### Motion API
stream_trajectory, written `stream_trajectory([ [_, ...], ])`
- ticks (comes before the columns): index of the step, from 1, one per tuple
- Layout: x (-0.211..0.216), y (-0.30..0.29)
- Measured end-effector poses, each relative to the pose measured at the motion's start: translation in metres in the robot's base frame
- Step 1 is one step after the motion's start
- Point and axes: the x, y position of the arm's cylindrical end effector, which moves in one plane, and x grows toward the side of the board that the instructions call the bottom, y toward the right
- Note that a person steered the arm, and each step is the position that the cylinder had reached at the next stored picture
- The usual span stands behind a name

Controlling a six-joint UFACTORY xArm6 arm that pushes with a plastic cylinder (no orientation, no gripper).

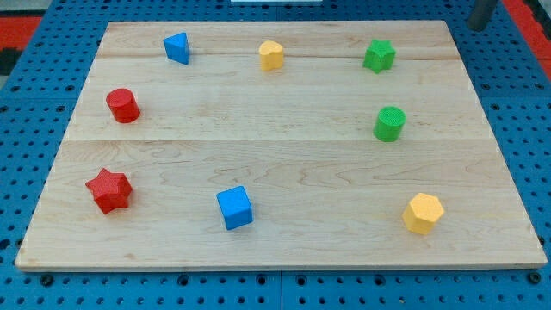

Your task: Move the yellow hexagon towards the left side of the blue triangle

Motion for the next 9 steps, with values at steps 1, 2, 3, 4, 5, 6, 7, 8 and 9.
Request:
stream_trajectory([
  [1,0.018,0.001],
  [2,0.028,0.005],
  [3,0.056,0.006],
  [4,0.082,0.006],
  [5,0.12,0.006],
  [6,0.196,0.006],
  [7,0.247,-0.008],
  [8,0.311,-0.008],
  [9,0.369,-0.033],
])
